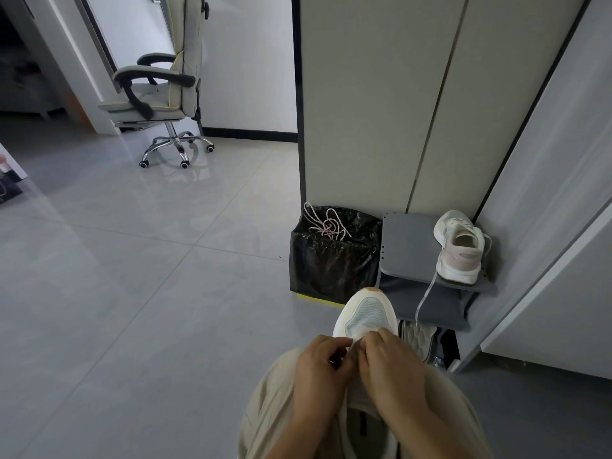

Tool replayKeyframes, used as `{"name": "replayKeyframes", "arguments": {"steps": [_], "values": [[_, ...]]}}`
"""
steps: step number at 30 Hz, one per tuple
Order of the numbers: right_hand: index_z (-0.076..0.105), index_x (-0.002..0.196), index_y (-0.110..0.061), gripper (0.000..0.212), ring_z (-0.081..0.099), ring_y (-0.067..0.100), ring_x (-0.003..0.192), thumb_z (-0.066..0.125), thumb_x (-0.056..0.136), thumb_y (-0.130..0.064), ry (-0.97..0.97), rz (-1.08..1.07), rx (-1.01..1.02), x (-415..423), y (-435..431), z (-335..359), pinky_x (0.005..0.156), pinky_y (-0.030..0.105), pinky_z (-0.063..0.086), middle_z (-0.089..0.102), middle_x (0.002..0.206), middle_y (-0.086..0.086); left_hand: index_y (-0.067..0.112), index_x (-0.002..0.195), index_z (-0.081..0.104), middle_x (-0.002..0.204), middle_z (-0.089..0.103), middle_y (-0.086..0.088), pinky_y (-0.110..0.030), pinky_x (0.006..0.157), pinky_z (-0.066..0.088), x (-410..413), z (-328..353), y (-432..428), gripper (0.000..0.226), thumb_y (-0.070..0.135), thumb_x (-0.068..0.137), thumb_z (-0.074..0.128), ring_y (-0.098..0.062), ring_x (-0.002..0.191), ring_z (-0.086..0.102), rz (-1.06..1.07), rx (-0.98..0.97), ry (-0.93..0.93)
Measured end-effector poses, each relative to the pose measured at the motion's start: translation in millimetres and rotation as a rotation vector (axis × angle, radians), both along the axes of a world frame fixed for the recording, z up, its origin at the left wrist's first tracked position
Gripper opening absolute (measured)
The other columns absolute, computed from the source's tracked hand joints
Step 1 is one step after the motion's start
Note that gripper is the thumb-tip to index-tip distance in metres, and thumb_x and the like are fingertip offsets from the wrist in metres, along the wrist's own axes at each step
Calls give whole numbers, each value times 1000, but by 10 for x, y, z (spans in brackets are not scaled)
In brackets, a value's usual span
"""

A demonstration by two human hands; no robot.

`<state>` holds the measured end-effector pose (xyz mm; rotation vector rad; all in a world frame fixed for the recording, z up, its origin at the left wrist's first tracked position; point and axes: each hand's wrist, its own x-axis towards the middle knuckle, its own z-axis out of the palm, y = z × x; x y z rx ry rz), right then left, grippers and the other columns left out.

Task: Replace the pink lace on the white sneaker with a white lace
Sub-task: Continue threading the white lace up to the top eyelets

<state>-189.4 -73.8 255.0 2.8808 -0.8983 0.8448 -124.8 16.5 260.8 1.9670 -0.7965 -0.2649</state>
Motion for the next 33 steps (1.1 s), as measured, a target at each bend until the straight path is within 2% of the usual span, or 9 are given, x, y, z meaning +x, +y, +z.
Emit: {"name": "replayKeyframes", "arguments": {"steps": [3, 8, 11, 15, 20, 23, 26, 31, 33], "values": [[53, 55, -19, 27, 51, 10, 45, 79, 62, -17, -99, 75, 36, -51, -61, -26, 43, 17, 33, 50, 55, -5, 25, 102, 71, 84, 56, 23, -3, 73, 42, 13, -2, 11, 18, 22, 84, 66, 0, 79, 57, 12, 1, 23], [53, 57, -23, 18, 51, 6, 46, 67, 68, -25, -143, 67, 61, -86, -78, 33, 44, 6, 10, 51, 56, -7, 25, 103, 70, 83, 53, 27, 0, 73, 38, 18, -14, -8, 20, 19, 85, 64, 17, 87, 49, 6, -3, 27], [55, 52, -22, 37, 51, 8, 43, 91, 44, -18, -41, 56, 32, -89, -53, 22, 39, 10, 23, 51, 52, -6, 24, 102, 71, 84, 53, 29, 1, 75, 38, 23, -30, -26, 21, 17, 84, 64, 18, 88, 49, 1, 10, 21], [58, 46, -19, 41, 52, 11, 41, 94, 26, -16, 49, 63, -31, -80, -42, 43, 38, 23, 42, 51, 49, -3, 25, 101, 71, 85, 55, 26, -2, 77, 41, 23, -26, -34, 19, 19, 84, 65, 4, 81, 57, 4, 23, 50], [58, 49, -21, 36, 52, 8, 45, 92, 40, -20, -22, 120, 9, -119, -70, 9, 43, 17, 41, 52, 52, -6, 28, 99, 69, 85, 59, 19, -4, 73, 42, 1, -33, 1, 21, 16, 82, 67, 6, 92, 53, 38, -13, 60], [57, 47, -22, 37, 51, 6, 42, 93, 38, -21, -14, 115, -9, -85, -62, 33, 40, 19, 40, 51, 49, -7, 25, 100, 71, 85, 60, 18, -4, 73, 43, 8, -24, -16, 20, 16, 83, 67, -3, 80, 59, 32, -4, 76], [55, 46, -22, 38, 50, 6, 42, 92, 36, -20, -8, 115, -2, -39, -59, 42, 40, 18, 40, 50, 47, -7, 25, 101, 70, 86, 58, 22, -1, 73, 42, 18, 10, -17, 18, 19, 84, 66, 0, 79, 58, 37, 12, 97], [56, 55, -25, 20, 51, 5, 50, 71, 69, -22, -112, 174, 54, -83, -82, -50, 47, 18, 42, 50, 58, -12, 26, 102, 69, 87, 57, 23, 1, 71, 40, 34, 57, -10, 17, 21, 87, 64, 1, 79, 58, 24, 55, 139], [55, 53, -23, 29, 50, 7, 50, 82, 59, -17, -80, 178, 28, -70, -93, -32, 46, 19, 42, 50, 56, -11, 29, 100, 68, 87, 57, 23, 1, 70, 41, 44, 95, 1, 16, 21, 87, 63, 3, 77, 58, 8, 68, 158]]}}
